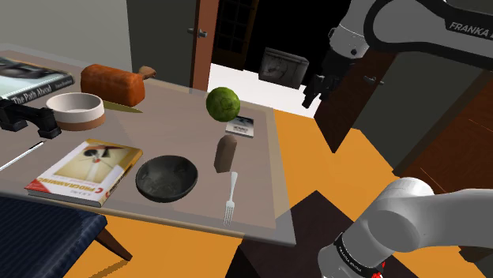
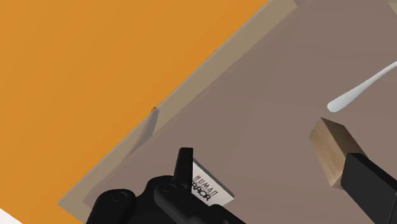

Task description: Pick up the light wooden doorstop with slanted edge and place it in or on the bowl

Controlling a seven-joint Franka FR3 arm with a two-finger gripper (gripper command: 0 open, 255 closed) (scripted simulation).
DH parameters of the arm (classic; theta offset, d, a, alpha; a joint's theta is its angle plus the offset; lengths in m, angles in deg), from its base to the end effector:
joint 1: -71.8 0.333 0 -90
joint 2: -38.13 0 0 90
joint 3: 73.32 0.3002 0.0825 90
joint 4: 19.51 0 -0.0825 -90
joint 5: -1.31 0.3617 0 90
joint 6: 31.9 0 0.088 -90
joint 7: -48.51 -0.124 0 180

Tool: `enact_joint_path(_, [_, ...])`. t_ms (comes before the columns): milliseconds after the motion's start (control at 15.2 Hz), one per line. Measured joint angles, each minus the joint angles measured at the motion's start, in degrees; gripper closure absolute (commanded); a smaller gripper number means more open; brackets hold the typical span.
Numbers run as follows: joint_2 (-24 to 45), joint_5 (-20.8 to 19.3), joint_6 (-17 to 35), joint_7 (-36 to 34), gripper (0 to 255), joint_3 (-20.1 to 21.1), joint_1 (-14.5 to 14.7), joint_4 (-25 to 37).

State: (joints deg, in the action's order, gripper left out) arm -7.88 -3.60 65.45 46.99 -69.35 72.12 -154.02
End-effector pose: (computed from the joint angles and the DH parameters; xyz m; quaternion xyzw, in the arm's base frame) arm 0.3065 0.0194 0.5840 0.9946 0.0177 0.0791 0.0645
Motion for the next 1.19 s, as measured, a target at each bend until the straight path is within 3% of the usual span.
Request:
enact_joint_path(396, [5.47,3.29,4.18,-5.87,0,2.51,0.06,-0.66])
enact_joint_path(1188, [27.62,10.91,18.28,-21.36,0,8.68,0.19,3.45])
